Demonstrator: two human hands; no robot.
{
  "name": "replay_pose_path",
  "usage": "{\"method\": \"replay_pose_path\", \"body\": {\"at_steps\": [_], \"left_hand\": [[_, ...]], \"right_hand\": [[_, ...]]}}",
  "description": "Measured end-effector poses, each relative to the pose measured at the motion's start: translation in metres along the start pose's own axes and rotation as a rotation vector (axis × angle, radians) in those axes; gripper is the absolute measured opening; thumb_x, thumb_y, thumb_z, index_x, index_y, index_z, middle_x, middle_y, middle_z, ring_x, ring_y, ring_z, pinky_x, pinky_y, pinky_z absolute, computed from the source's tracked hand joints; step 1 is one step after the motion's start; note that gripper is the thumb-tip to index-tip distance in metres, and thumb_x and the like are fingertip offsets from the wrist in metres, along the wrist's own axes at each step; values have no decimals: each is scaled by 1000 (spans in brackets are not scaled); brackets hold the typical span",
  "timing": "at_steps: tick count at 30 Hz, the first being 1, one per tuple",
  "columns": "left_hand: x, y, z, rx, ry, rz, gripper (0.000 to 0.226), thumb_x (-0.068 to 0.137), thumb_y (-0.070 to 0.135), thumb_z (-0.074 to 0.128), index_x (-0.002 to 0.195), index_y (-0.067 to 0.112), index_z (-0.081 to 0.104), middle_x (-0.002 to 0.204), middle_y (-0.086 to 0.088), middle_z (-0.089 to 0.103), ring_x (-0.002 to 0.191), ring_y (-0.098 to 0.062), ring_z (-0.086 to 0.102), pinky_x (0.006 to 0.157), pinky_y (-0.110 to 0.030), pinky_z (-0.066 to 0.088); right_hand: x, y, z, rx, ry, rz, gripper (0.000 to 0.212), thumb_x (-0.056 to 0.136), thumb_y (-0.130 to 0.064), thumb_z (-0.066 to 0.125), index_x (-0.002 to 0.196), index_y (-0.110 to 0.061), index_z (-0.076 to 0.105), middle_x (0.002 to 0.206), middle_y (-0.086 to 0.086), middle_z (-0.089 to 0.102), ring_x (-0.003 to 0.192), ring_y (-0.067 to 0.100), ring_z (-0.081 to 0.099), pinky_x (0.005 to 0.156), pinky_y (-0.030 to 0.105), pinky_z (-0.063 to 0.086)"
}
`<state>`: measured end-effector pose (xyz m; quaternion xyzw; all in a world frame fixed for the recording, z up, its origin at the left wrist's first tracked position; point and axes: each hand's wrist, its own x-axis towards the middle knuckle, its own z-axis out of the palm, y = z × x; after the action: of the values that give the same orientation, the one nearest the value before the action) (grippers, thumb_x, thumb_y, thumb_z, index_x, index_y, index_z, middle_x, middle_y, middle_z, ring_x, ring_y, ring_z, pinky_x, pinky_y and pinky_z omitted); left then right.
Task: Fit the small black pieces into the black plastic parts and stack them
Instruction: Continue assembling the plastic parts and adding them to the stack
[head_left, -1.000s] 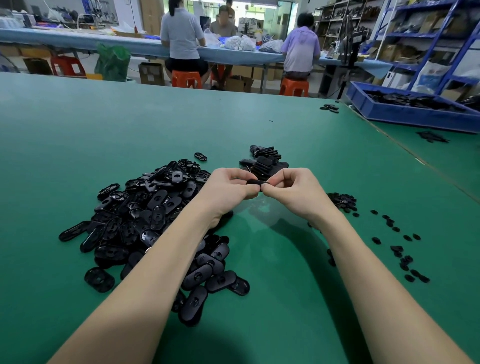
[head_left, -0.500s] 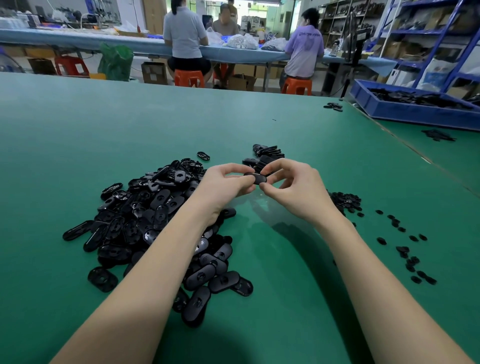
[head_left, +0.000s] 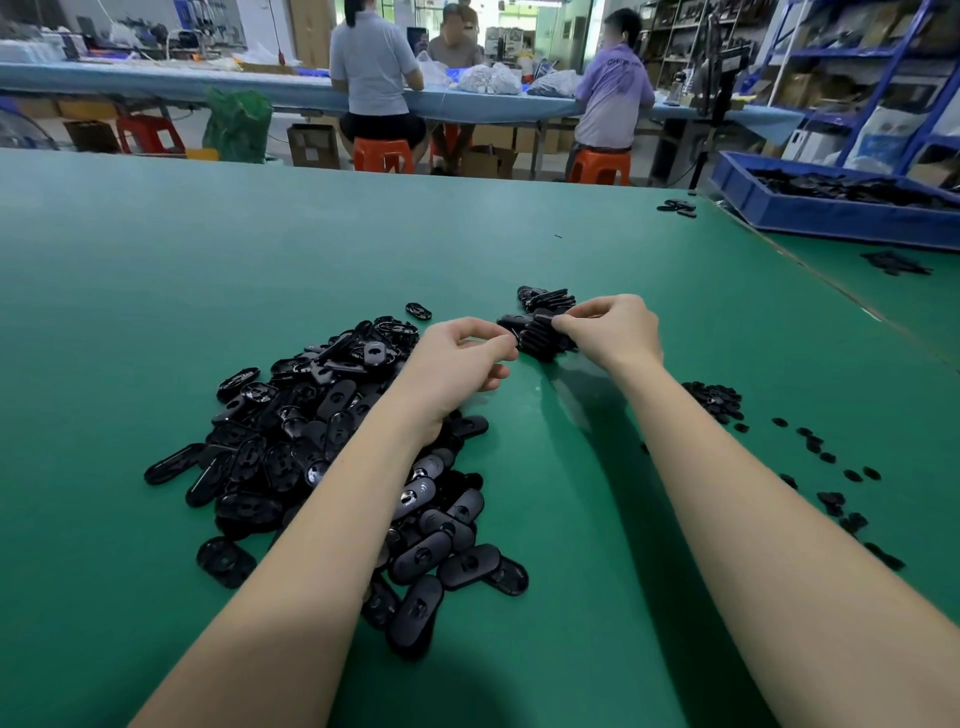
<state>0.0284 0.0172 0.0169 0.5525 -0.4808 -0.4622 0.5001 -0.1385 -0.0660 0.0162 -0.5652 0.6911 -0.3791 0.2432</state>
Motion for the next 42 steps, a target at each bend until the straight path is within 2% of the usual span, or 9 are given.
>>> {"method": "replay_pose_path", "body": {"at_steps": [5, 9, 11, 15, 18, 30, 34, 37, 42], "left_hand": [[0, 1, -3, 4, -6, -2, 4, 95, 17, 65, 93, 16, 68, 91, -2, 74, 78, -14, 66, 76, -26, 57], [0, 1, -3, 11, -3, 0, 5, 96, 18, 64, 94, 16, 68, 91, -1, 74, 74, -12, 65, 73, -25, 56], [0, 1, -3, 18, -3, 0, 6, 97, 19, 63, 95, 17, 68, 92, -1, 75, 74, -12, 66, 73, -24, 56], [1, 2, -6, 43, -13, 11, 15, 101, 18, 54, 104, 17, 69, 95, 0, 75, 75, -12, 69, 71, -22, 56], [2, 3, -9, 23, 22, 18, 20, 103, 18, 48, 107, 18, 68, 96, 1, 74, 78, -14, 70, 71, -21, 57], [0, 6, -9, 16, 70, 29, 18, 104, 18, 50, 103, 16, 67, 98, -2, 72, 81, -15, 69, 73, -21, 58], [-2, 3, -1, 15, -43, -27, 13, 100, 19, 60, 107, 15, 70, 94, -6, 72, 72, -14, 70, 76, -22, 60], [-5, -1, 3, 23, -135, -34, 15, 96, 10, 63, 107, 10, 73, 89, -14, 75, 76, -17, 71, 80, -22, 59], [-5, -2, 3, -12, -91, -11, 15, 93, -2, 62, 99, 6, 73, 84, -13, 73, 80, -21, 69, 77, -18, 59]], "right_hand": [[-3, 3, -1, -26, -5, -8, 19, 78, -41, 76, 94, -30, 76, 99, -8, 73, 99, 16, 66, 89, 31, 53], [-22, 11, -5, 94, -65, -130, 7, 81, -36, 74, 82, -29, 76, 80, -13, 73, 74, -3, 63, 60, 14, 46], [-33, 15, -5, 48, -190, -195, 6, 82, -32, 75, 81, -27, 78, 77, -10, 74, 61, -10, 58, 51, 6, 39], [-54, 10, -3, -128, -533, -322, 4, 84, -25, 77, 87, -27, 80, 79, -9, 76, 63, -4, 60, 66, 14, 46], [-66, 2, 4, -129, -630, -414, 12, 82, -23, 82, 93, -26, 79, 74, -12, 69, 52, -5, 52, 60, 11, 41], [-59, 10, -20, -81, -468, -437, 17, 75, -36, 88, 87, -38, 77, 82, -16, 71, 52, -9, 53, 51, 6, 37], [-52, 14, -33, -49, -362, -429, 16, 76, -36, 88, 87, -41, 77, 75, -22, 70, 56, -12, 54, 54, 6, 37], [-52, 14, -37, -35, -345, -427, 16, 76, -38, 87, 87, -41, 77, 74, -22, 69, 57, -12, 54, 55, 5, 36], [-49, 14, -46, 40, -350, -286, 12, 81, -43, 83, 90, -37, 78, 79, -14, 72, 63, -8, 58, 56, 6, 41]]}}
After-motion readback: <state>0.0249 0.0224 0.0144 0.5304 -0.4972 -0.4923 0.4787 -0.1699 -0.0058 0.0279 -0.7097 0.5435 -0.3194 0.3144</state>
